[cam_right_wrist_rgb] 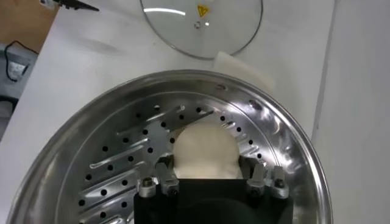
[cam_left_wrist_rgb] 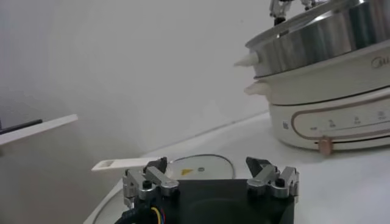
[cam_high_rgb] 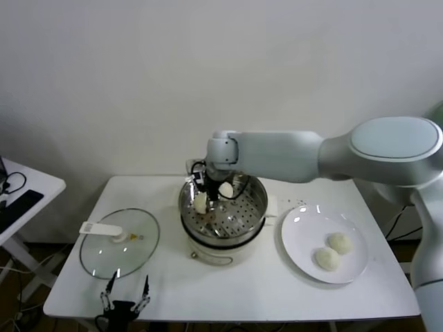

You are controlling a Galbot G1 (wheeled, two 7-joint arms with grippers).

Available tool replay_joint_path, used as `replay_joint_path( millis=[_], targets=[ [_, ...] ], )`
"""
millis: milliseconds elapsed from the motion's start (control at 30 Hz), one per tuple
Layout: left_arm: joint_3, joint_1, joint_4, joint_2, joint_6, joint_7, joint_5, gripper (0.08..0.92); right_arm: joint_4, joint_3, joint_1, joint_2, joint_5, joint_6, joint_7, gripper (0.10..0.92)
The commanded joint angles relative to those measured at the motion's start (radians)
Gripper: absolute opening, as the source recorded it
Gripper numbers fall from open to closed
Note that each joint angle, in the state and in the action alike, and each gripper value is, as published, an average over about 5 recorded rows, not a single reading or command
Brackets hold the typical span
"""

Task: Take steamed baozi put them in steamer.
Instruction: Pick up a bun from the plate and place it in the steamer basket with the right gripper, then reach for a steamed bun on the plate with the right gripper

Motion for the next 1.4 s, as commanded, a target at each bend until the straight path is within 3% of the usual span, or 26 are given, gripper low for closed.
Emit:
replay_joint_path(
  millis=[33, 133, 367, 733, 1067, 1400],
  targets=[
    [-0.002, 0.0, 0.001, 0.01, 0.0, 0.0, 0.0, 0.823, -0.042, 0.006, -0.037, 0.023, -0.046, 0.008, -0.002, 0.696],
    [-0.002, 0.0, 0.001, 0.009, -0.001, 0.0, 0.001, 0.823, -0.042, 0.013, -0.041, 0.018, -0.049, 0.01, -0.004, 0.699],
    [0.002, 0.001, 0.001, 0.006, -0.001, 0.0, 0.006, 0.823, -0.029, 0.024, -0.038, 0.012, -0.053, 0.018, -0.014, 0.796],
    [-0.007, 0.012, -0.006, 0.006, 0.0, 0.001, 0.006, 0.823, 0.098, -0.063, 0.176, -0.097, 0.015, 0.113, -0.15, 0.82],
    [-0.011, 0.011, -0.01, 0.003, 0.001, 0.001, 0.004, 0.823, 0.279, -0.2, 0.323, -0.383, 0.005, 0.161, -0.233, 0.823],
    [-0.009, 0.007, -0.011, -0.002, 0.005, -0.002, 0.002, 0.823, 0.422, -0.283, 0.295, -0.668, -0.181, 0.194, -0.231, 0.823]
  ],
)
